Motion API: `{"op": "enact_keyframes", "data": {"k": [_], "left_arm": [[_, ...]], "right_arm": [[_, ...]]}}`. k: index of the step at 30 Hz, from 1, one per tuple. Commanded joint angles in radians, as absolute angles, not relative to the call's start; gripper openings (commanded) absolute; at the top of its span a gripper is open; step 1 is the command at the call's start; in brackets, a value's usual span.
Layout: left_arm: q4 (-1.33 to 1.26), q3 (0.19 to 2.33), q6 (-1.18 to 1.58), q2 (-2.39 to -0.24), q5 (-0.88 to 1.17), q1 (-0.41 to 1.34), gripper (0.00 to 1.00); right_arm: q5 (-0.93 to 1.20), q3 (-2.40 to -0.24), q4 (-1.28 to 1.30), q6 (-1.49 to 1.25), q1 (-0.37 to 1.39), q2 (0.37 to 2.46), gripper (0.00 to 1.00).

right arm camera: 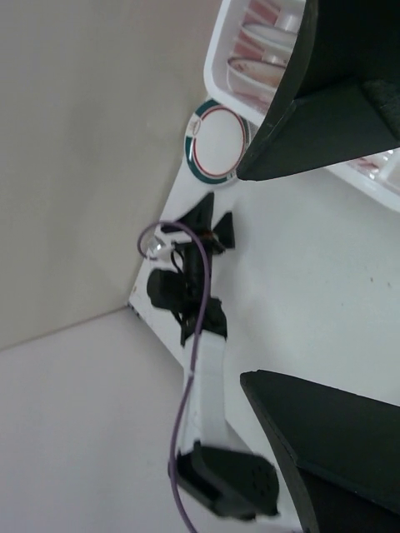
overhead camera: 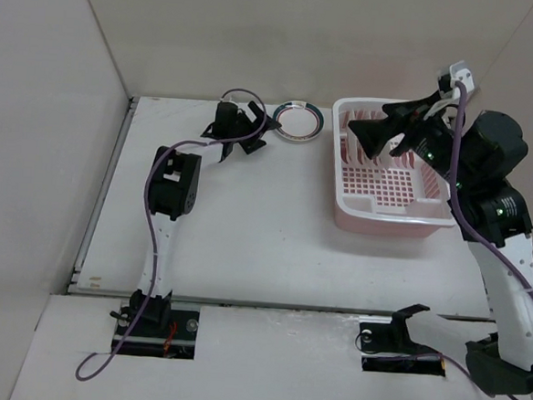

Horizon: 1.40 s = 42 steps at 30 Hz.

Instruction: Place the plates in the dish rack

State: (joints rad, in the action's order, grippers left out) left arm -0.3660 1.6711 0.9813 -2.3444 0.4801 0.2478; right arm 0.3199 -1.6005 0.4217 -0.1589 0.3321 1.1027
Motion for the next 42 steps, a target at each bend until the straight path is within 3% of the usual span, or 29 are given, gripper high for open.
{"op": "enact_keyframes", "data": {"k": [1,10,20,25,29,34,39,42], "left_arm": [[-0.428,1.795,1.101,-2.41,0.427,0.253,0.99],[-0.341,1.982,1.201,-2.563,0.33,0.285,0.93],[-0.253,2.14,1.243,-2.658,0.267,0.314,0.76],[-0.23,2.163,1.261,-2.672,0.247,0.314,0.6],[-0.201,2.128,1.261,-2.672,0.219,0.324,0.37],[-0.192,2.128,1.285,-2.672,0.219,0.324,0.01],[-0.222,2.06,1.287,-2.64,0.25,0.324,0.0],[-0.198,1.894,1.214,-2.496,0.197,0.333,0.0]], "right_arm": [[0.215,-1.585,0.423,-0.181,0.416,1.069,1.0],[0.153,-1.654,0.477,-0.181,0.488,1.058,1.0],[0.153,-1.684,0.477,-0.19,0.557,1.068,1.0],[0.163,-1.684,0.459,-0.19,0.557,1.068,1.0],[0.163,-1.684,0.45,-0.19,0.557,1.068,1.0],[0.219,-1.684,0.43,-0.199,0.557,1.077,1.0],[0.229,-1.615,0.408,-0.199,0.557,1.097,1.0],[0.242,-1.606,0.428,-0.186,0.557,1.143,1.0]]}}
